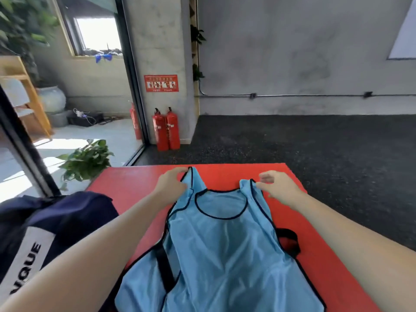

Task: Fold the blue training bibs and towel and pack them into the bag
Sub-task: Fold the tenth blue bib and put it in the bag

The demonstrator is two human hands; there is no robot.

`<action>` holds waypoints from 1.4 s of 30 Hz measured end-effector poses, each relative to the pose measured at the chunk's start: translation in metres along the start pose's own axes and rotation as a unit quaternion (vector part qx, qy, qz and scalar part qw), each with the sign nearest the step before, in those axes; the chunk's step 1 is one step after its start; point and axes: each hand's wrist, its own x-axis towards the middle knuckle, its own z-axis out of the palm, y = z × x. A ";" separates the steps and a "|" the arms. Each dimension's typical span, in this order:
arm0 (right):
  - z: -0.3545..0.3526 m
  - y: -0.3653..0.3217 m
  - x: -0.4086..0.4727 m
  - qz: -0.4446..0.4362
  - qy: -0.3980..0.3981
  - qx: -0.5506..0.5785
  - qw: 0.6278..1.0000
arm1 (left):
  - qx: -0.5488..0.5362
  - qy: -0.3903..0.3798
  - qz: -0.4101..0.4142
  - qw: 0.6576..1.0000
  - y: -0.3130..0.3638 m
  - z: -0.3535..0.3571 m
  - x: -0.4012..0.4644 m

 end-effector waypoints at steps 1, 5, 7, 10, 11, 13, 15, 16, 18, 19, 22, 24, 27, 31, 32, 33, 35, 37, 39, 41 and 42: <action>0.006 0.004 -0.010 0.003 -0.016 -0.002 1.000 | 0.000 -0.006 -0.010 1.000 -0.004 0.006 -0.009; 0.027 0.011 -0.073 -0.003 -0.074 -0.003 0.997 | -0.021 -0.028 -0.014 0.999 -0.014 0.023 -0.077; 0.032 0.012 -0.117 -0.006 -0.105 -0.011 0.994 | 0.002 -0.053 0.014 0.998 -0.018 0.030 -0.124; 0.041 0.018 -0.186 -0.025 -0.138 -0.023 0.990 | -0.006 -0.100 0.017 0.995 -0.023 0.042 -0.200; 0.043 0.022 -0.208 -0.035 -0.138 -0.036 0.989 | -0.001 -0.106 0.018 0.994 -0.025 0.045 -0.225; 0.048 0.028 -0.247 -0.043 -0.135 -0.065 0.988 | 0.002 -0.111 0.029 0.993 -0.031 0.048 -0.267; 0.050 0.035 -0.282 -0.041 -0.141 -0.071 0.987 | 0.007 -0.132 0.053 0.990 -0.035 0.051 -0.301; 0.051 0.038 -0.297 -0.041 -0.149 -0.072 0.985 | 0.010 -0.149 0.071 0.986 -0.036 0.052 -0.315; 0.052 0.043 -0.319 -0.052 -0.174 -0.084 0.980 | 0.014 -0.175 0.113 0.978 -0.037 0.056 -0.337; 0.053 0.045 -0.328 -0.060 -0.190 -0.095 0.975 | 0.019 -0.184 0.131 0.974 -0.037 0.058 -0.346; 0.057 0.043 -0.345 -0.081 -0.213 -0.122 0.966 | 0.052 -0.195 0.169 0.965 -0.042 0.064 -0.365; 0.057 0.041 -0.354 -0.100 -0.219 -0.126 0.962 | 0.081 -0.210 0.184 0.957 -0.045 0.063 -0.372; 0.055 0.040 -0.370 -0.142 -0.225 -0.158 0.951 | 0.115 -0.232 0.204 0.944 -0.050 0.059 -0.377; 0.058 0.043 -0.386 -0.165 -0.225 -0.184 0.942 | 0.084 -0.198 0.183 0.959 -0.053 0.059 -0.380; 0.060 0.044 -0.388 -0.166 -0.221 -0.181 0.944 | 0.063 -0.185 0.166 0.967 -0.051 0.060 -0.380; 0.062 0.044 -0.389 -0.168 -0.216 -0.175 0.946 | 0.043 -0.175 0.147 0.973 -0.049 0.061 -0.380; 0.068 0.040 -0.393 -0.180 -0.203 -0.166 0.948 | 0.008 -0.161 0.116 0.980 -0.043 0.061 -0.378; 0.077 0.034 -0.397 -0.201 -0.178 -0.166 0.949 | -0.019 -0.146 0.089 0.985 -0.037 0.061 -0.375; 0.088 0.028 -0.401 -0.224 -0.138 -0.168 0.950 | -0.043 -0.136 0.075 0.987 -0.032 0.061 -0.371; 0.098 0.021 -0.400 -0.232 -0.096 -0.156 0.955 | -0.067 -0.126 0.069 0.987 -0.027 0.061 -0.366; 0.101 0.018 -0.399 -0.226 -0.081 -0.147 0.959 | -0.079 -0.118 0.066 0.988 -0.025 0.061 -0.363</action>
